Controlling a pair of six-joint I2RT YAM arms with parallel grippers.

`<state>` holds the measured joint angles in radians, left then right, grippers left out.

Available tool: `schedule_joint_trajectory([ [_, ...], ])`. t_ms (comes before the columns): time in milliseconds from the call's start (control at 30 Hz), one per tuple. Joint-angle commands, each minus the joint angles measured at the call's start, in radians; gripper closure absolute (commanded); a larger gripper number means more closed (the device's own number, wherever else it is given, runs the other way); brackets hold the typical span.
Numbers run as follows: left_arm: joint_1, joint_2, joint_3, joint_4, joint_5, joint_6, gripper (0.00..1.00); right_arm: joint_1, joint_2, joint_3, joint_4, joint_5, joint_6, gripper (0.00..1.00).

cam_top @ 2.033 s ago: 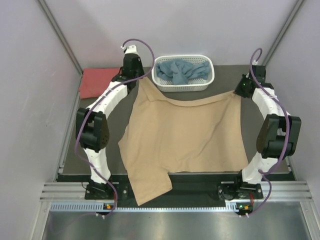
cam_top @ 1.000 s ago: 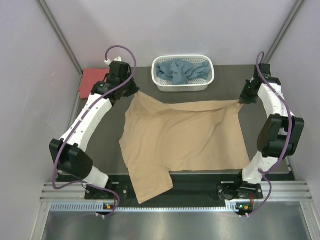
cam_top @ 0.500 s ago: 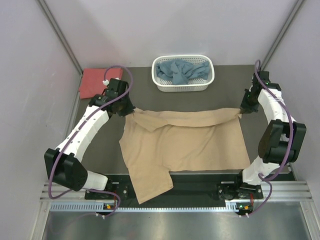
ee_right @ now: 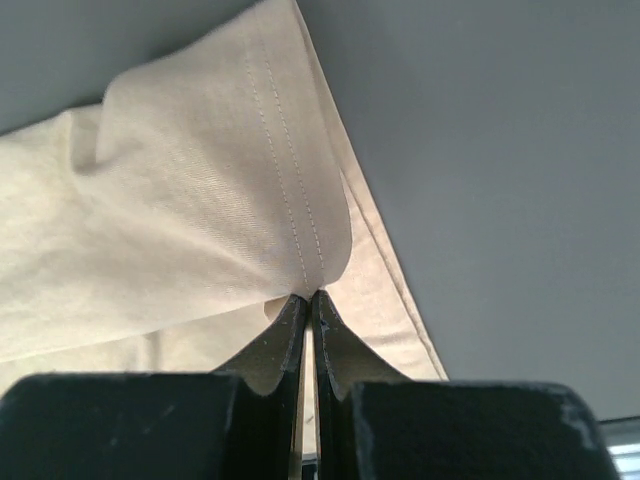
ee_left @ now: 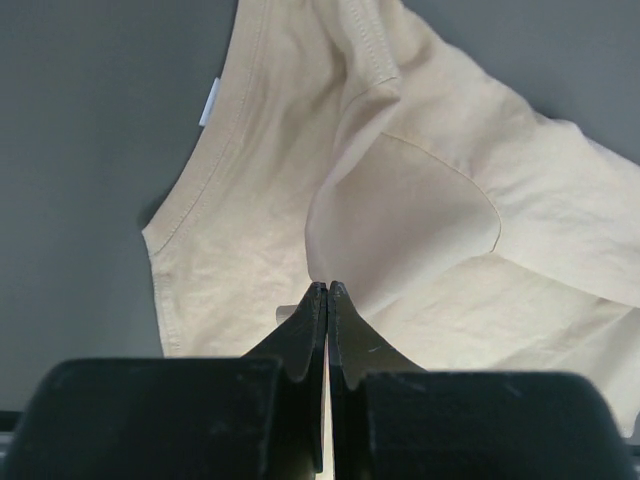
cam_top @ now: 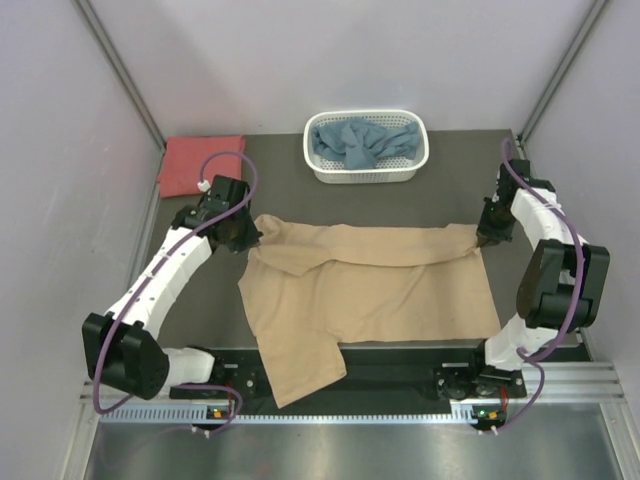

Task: Fold and stack the t-shirts
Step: Fold the tshirt

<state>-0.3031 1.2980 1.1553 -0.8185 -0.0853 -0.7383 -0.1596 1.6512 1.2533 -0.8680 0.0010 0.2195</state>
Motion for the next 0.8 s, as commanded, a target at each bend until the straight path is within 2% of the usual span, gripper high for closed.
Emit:
schedule_joint_trajectory([
  [0,0.009,-0.039,-0.025,-0.010,0.001,-0.010,1.00,-0.011,-0.050,-0.023,-0.005,0.031,-0.006,1.00],
  [33,0.010,-0.040,-0.029,-0.017,-0.001,-0.007,0.99,-0.011,-0.050,-0.038,-0.005,0.037,-0.005,0.98],
  [67,0.012,-0.046,-0.034,-0.022,0.004,-0.006,0.90,-0.014,-0.053,-0.043,-0.006,0.043,-0.002,0.91],
  [133,0.018,-0.054,-0.037,-0.034,-0.001,-0.006,0.72,-0.015,-0.057,-0.037,-0.011,0.042,0.012,0.74],
  [167,0.018,-0.069,-0.034,-0.033,-0.008,-0.007,0.50,-0.015,-0.073,-0.031,0.000,0.040,0.033,0.67],
  [233,0.022,-0.086,-0.031,-0.021,-0.043,-0.007,0.35,-0.015,-0.086,-0.008,0.020,0.034,0.055,0.52],
  [300,0.024,-0.097,-0.014,0.011,-0.062,-0.007,0.22,-0.015,-0.073,0.021,0.038,0.011,0.067,0.47],
  [333,0.025,-0.092,-0.009,0.030,-0.065,0.003,0.20,-0.015,-0.062,0.055,0.050,0.008,0.069,0.43],
  [400,0.027,-0.059,0.010,0.079,-0.054,0.020,0.18,-0.015,-0.013,0.112,0.053,0.016,0.067,0.43],
  [500,0.033,0.080,0.064,0.098,0.002,0.086,0.20,-0.015,0.042,0.144,0.078,0.004,0.086,0.42],
  [533,0.033,0.081,0.081,0.107,0.002,0.105,0.21,-0.015,0.042,0.144,0.087,0.002,0.087,0.42],
  [767,0.065,0.285,0.129,0.182,0.044,0.162,0.37,-0.015,0.076,0.136,0.130,-0.030,0.080,0.43],
])
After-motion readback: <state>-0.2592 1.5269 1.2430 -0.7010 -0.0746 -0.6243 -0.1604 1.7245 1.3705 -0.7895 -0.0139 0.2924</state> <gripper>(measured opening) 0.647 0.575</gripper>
